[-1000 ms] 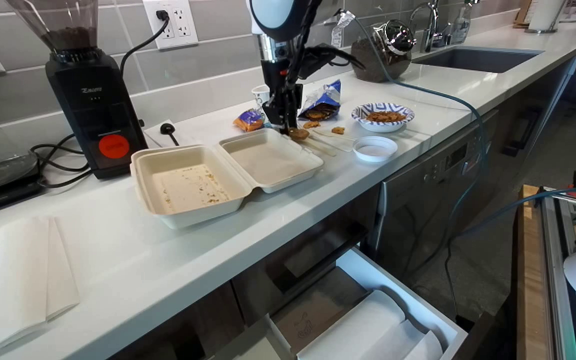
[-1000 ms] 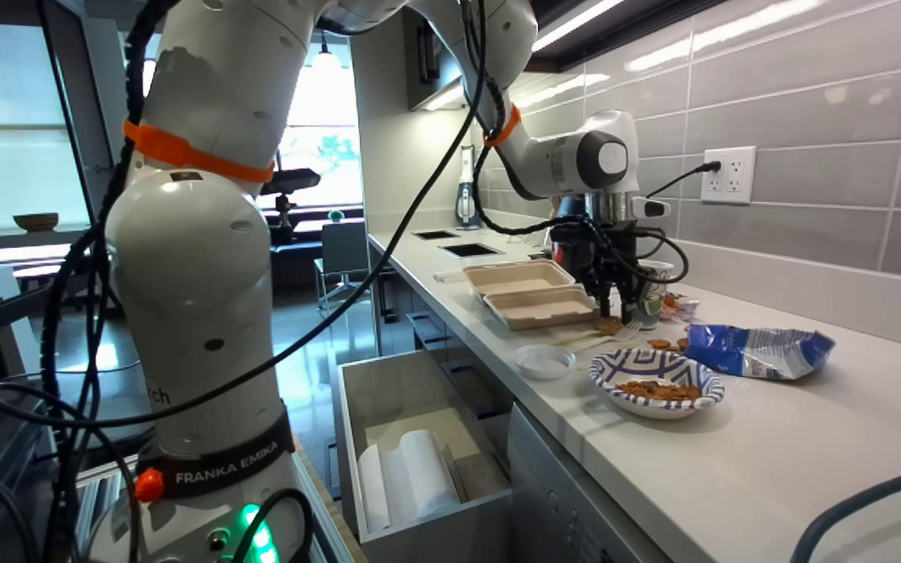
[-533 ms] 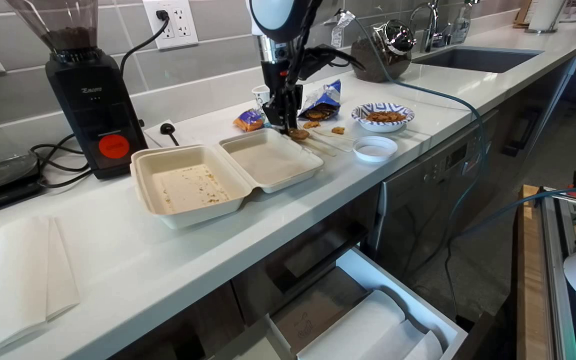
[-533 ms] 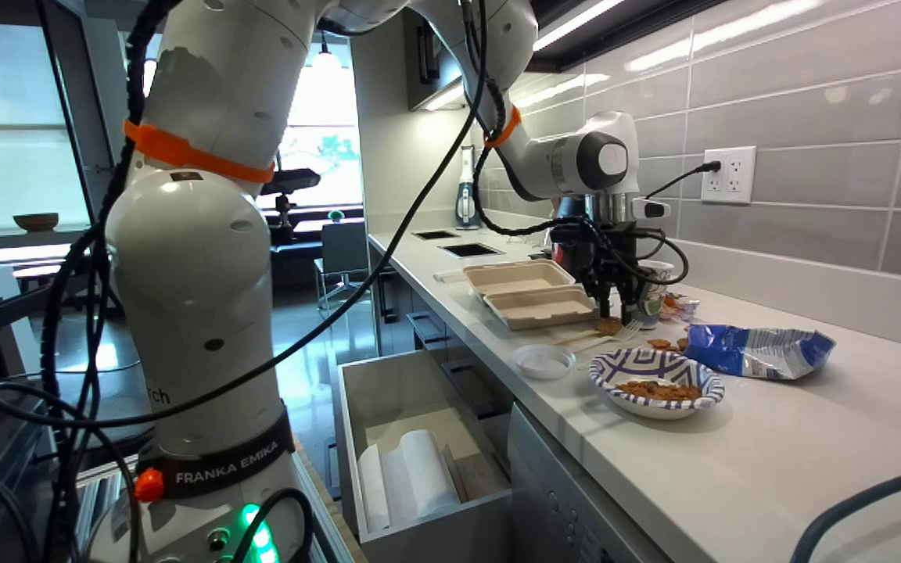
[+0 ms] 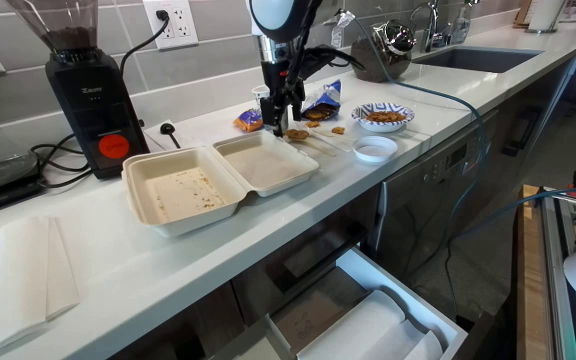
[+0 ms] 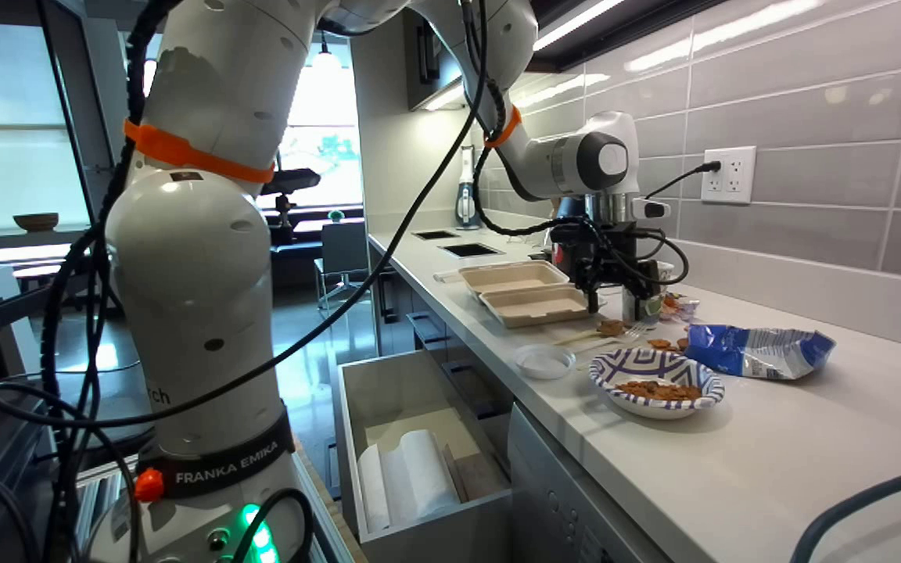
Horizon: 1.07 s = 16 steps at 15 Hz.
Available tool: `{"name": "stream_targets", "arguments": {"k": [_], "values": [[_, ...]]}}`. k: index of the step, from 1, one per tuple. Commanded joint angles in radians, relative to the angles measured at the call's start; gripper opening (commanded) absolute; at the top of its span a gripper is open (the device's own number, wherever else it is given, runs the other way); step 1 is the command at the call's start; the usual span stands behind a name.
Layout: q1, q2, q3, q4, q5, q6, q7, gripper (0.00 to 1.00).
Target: Move the cookie on the counter to the slightly to the left
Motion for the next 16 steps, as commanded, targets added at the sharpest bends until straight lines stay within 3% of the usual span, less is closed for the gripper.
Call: {"name": "stream_targets", "arguments": {"k": [1, 16], "values": [[0.002, 0.006, 0.002, 0.02, -0.014, -0.038, 0.008, 1.0], [-0.007, -0.055, -0.002, -0.019, 0.005, -0.125, 0.049, 1.0]]}}
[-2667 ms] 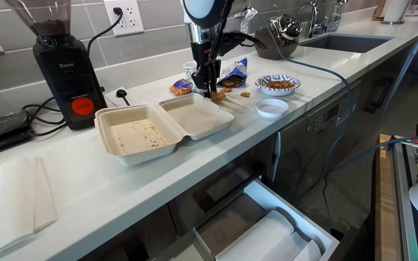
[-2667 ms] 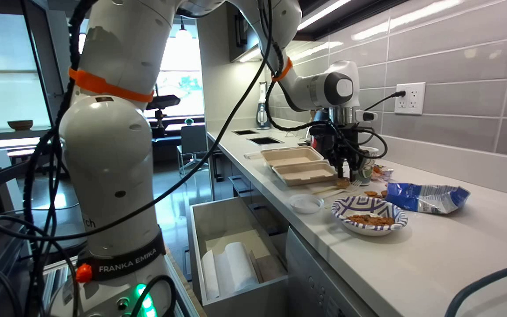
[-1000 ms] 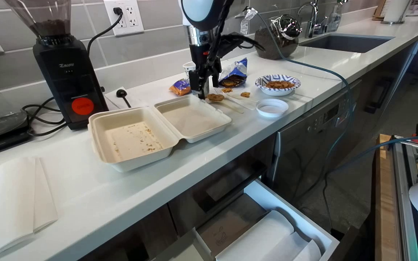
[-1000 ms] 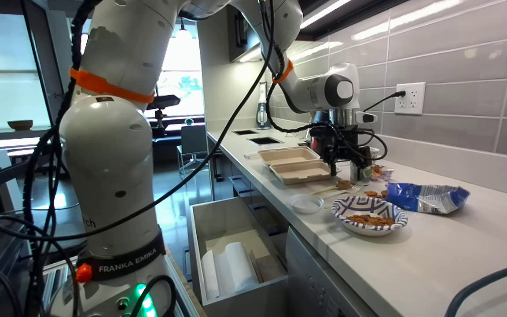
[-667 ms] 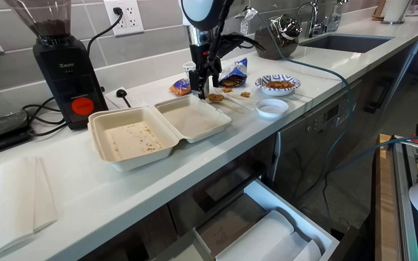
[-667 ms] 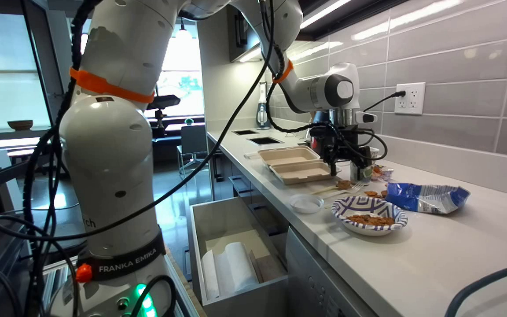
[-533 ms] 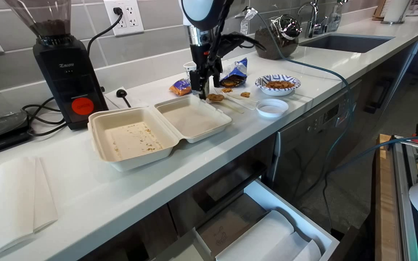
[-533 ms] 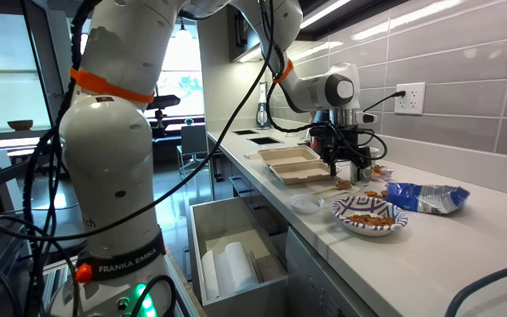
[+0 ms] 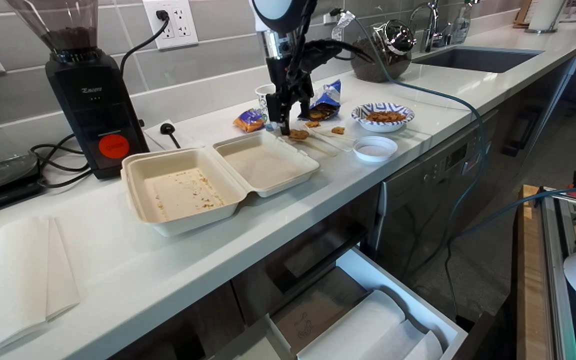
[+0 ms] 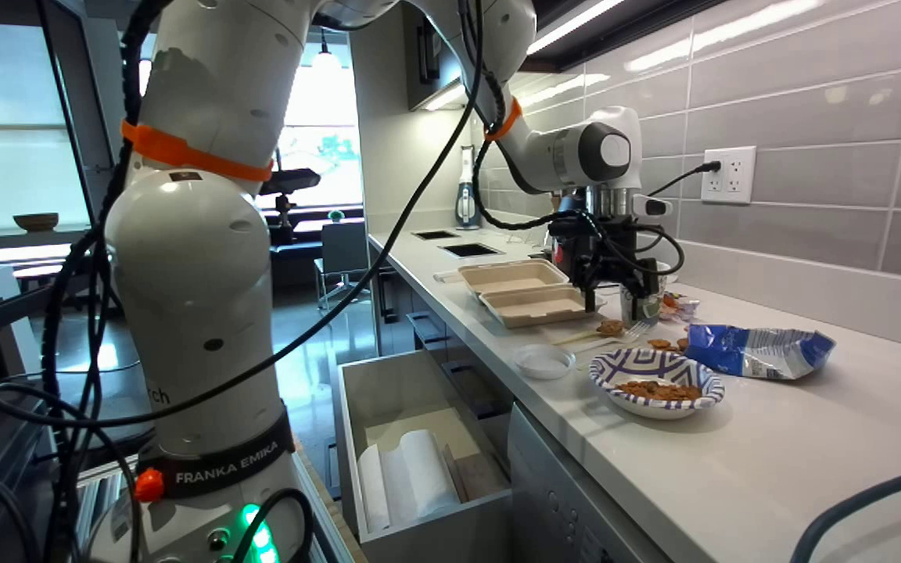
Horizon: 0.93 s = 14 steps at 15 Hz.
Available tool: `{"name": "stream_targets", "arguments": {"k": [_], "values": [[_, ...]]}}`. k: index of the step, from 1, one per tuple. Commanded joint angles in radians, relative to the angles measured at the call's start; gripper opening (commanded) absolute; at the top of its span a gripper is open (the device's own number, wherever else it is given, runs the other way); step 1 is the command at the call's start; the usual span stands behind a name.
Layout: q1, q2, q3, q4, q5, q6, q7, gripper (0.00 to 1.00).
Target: Move the cookie on the counter to the slightly to the left
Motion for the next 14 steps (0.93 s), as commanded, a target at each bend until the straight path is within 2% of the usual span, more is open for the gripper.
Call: {"name": "stream_targets", "arguments": {"k": [1, 14], "values": [[-0.004, -0.039, 0.004, -0.025, 0.008, -0.034, 0.019, 1.0], [-0.003, -0.203, 0.014, -0.143, 0.05, -0.092, 0.094, 1.0]]}}
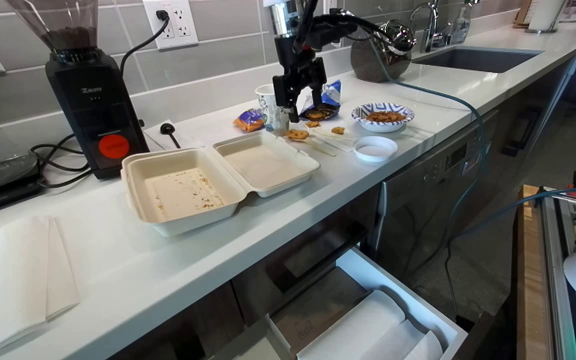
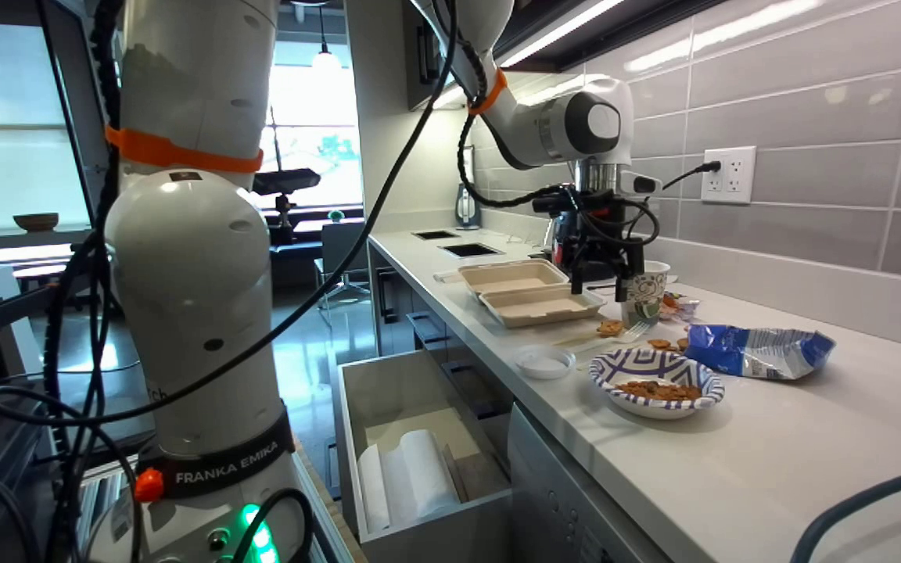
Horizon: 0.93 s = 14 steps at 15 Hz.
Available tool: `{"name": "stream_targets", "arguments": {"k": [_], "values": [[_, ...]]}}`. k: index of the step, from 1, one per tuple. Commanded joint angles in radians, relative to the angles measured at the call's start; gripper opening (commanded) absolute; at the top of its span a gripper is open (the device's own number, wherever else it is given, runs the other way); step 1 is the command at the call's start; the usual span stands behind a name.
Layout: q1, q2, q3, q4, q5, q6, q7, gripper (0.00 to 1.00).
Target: Move the cookie on the counter to the slightly to the left
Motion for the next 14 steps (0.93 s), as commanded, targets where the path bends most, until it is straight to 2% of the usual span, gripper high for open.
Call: {"name": "stream_targets", "arguments": {"k": [1, 11, 12, 14], "values": [[0.0, -0.087, 0.009, -0.076, 0.03, -0.005, 0.046, 1.0], [0.009, -0.302, 0.043, -0.185, 0.007, -0.017, 0.139, 1.0], [0.002, -0.241, 0.04, -0.135, 0.015, -0.004, 0.107, 1.0], [0.002, -0.274, 0.045, -0.152, 0.015, -0.005, 0.113, 1.0]]}}
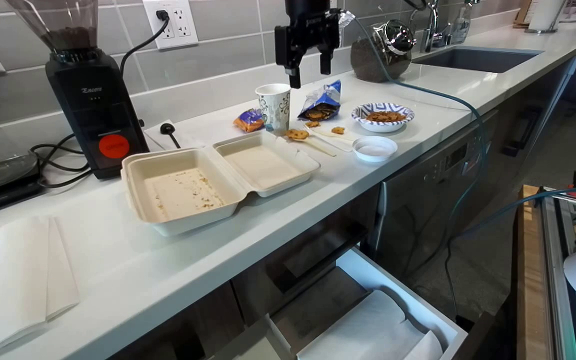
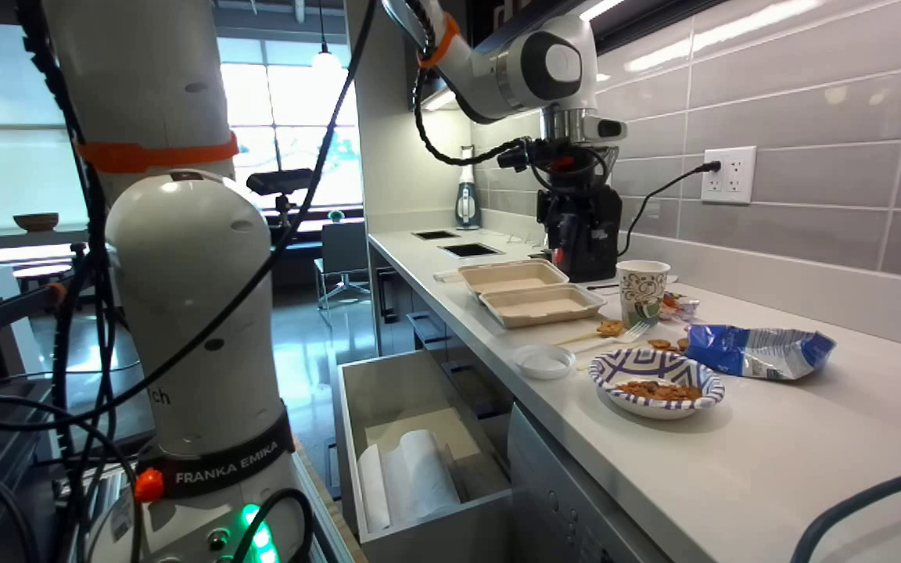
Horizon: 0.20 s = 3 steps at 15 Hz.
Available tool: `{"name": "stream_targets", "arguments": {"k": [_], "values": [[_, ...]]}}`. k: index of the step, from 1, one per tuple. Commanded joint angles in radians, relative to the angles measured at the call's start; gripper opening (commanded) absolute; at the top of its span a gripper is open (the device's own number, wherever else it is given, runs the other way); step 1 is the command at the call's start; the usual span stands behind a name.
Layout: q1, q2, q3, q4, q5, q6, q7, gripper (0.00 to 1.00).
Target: Move the cookie on the counter to the slightly to the left
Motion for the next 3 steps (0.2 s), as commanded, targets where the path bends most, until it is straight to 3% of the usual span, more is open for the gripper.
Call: {"name": "stream_targets", "arguments": {"k": [1, 3], "values": [[-0.007, -0.009, 0.007, -0.005, 0.001, -0.003, 0.0, 1.0], [-0.007, -0.013, 0.007, -0.01, 0.001, -0.003, 0.001, 1.0]]}}
